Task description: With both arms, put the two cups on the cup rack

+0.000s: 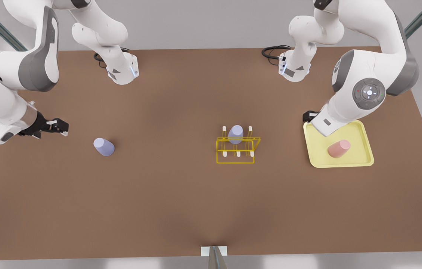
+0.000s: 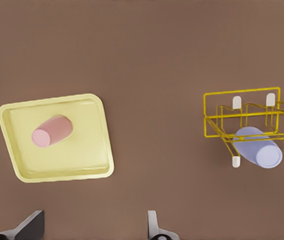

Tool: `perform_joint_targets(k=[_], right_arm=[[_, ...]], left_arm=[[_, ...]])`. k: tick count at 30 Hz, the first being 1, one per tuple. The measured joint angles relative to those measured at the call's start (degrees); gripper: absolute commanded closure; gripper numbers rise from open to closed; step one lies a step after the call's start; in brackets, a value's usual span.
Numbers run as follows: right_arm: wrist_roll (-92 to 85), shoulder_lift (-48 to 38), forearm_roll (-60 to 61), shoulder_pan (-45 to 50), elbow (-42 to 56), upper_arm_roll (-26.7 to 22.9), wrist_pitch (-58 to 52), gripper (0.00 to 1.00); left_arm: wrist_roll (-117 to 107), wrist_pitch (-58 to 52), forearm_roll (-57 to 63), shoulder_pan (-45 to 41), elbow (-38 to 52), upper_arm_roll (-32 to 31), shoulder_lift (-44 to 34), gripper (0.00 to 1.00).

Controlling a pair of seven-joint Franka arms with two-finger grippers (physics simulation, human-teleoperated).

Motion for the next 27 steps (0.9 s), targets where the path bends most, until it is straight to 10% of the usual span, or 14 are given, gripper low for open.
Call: perform_joint_targets(k=[27], right_arm=[[-1.4, 3.9, 1.7, -0.4, -43.6, 0.1, 47.7, 0.0]], left_arm=[[19.1, 52.0, -6.2, 13.7, -42.5, 15.9, 6.8, 0.0]])
